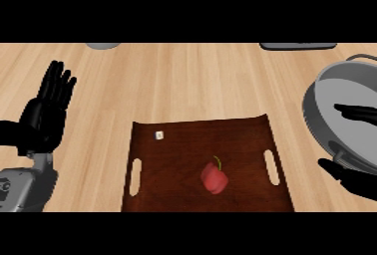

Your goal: Pick the bell pepper from the tray and place it in the pot

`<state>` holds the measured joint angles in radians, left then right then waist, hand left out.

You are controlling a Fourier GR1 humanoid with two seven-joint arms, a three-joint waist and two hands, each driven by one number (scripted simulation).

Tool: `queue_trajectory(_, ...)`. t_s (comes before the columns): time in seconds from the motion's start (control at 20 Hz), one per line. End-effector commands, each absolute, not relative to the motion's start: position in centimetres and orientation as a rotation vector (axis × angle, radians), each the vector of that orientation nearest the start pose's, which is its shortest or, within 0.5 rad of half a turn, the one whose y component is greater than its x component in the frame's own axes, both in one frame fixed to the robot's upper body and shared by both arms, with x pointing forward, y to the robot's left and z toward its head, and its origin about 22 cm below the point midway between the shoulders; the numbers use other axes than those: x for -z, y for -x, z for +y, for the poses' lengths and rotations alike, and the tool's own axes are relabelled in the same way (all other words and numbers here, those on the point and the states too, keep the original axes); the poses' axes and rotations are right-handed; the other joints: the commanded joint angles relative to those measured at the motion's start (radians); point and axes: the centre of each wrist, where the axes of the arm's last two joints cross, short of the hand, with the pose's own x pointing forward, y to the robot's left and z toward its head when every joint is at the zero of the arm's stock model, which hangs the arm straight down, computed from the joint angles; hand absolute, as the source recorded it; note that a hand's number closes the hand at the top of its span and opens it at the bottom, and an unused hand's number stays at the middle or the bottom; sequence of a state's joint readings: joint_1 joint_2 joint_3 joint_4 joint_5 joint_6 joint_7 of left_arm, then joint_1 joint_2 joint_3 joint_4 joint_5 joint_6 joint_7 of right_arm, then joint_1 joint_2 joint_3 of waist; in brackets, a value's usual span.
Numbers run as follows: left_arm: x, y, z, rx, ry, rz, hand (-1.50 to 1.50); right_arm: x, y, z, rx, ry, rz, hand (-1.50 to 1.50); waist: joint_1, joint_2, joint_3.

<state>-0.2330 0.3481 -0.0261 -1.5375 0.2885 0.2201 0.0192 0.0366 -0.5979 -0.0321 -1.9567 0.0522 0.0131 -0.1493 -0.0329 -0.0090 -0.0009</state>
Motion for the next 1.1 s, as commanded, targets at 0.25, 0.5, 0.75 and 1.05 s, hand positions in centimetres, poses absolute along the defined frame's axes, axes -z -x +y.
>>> queue_trajectory(0.25, -8.6, -29.6, 27.7, -0.075, -0.123, -1.762, 0.00, -12.6, -14.3, -28.4, -1.016, 0.608, -1.916, -1.50, 0.009, 0.002, 0.000)
queue_trajectory(0.5, -7.9, -29.8, 28.8, -0.062, -0.118, -1.752, 0.00, -12.9, -12.9, -25.9, -1.170, 0.678, -1.696, -1.50, 0.024, 0.006, -0.002)
queue_trajectory(0.75, -7.6, -30.0, 25.5, -0.046, -0.101, -1.774, 0.00, -14.8, -13.3, -22.2, -1.224, 0.719, -1.588, -1.50, 0.037, 0.009, -0.001)
queue_trajectory(1.05, -7.1, -30.8, 26.3, -0.043, -0.113, -1.773, 0.00, -13.0, -14.7, -16.8, -1.283, 0.717, -1.441, -1.50, 0.038, 0.010, -0.001)
